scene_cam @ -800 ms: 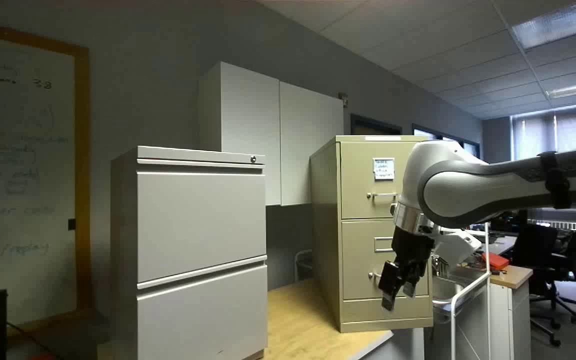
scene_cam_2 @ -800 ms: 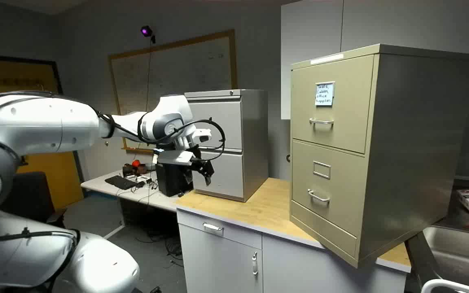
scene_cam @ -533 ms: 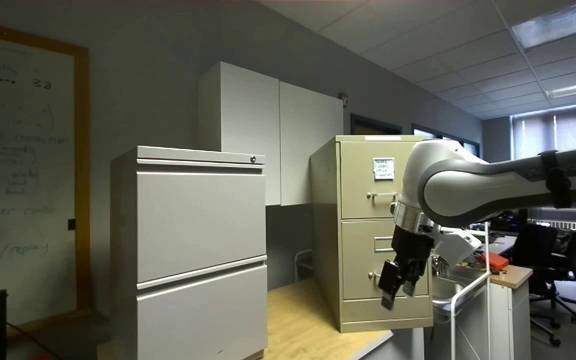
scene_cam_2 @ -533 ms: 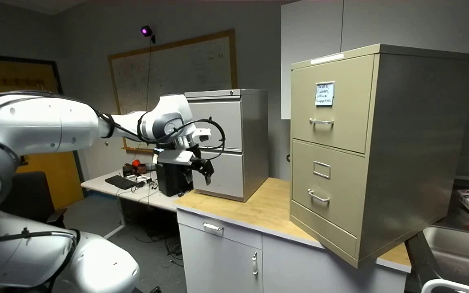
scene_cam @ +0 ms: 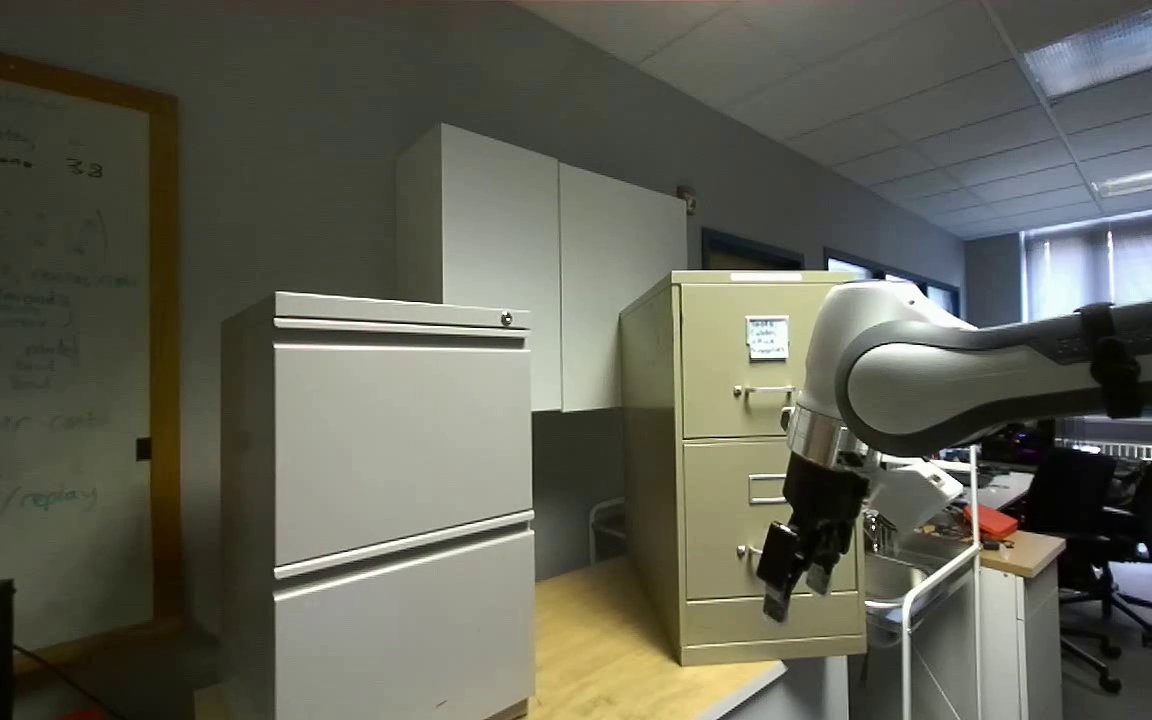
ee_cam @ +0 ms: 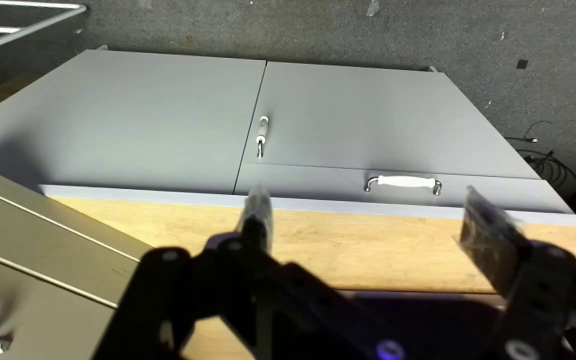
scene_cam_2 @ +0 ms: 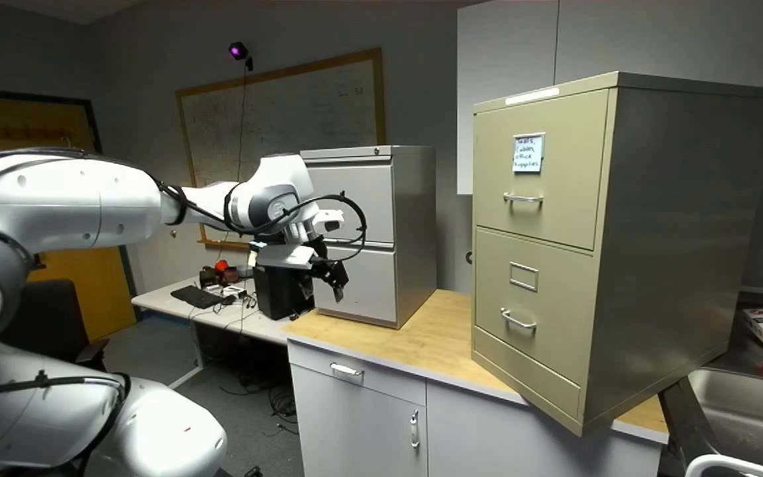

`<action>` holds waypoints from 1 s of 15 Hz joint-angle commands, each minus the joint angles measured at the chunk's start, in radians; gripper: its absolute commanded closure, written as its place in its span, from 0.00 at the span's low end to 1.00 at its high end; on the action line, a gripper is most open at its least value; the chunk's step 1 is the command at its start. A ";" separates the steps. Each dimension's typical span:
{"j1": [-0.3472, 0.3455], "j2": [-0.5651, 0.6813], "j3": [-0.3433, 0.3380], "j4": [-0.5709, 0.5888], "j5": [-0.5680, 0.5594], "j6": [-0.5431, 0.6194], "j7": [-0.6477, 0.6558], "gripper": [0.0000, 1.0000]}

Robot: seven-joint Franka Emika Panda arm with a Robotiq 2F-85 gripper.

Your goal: Open the bottom drawer of the file cabinet on the right

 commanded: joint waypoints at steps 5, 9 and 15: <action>0.006 0.119 -0.020 0.051 0.047 0.112 0.017 0.00; 0.005 0.229 -0.054 0.103 0.112 0.270 0.015 0.00; 0.004 0.379 -0.150 0.207 0.268 0.476 -0.012 0.00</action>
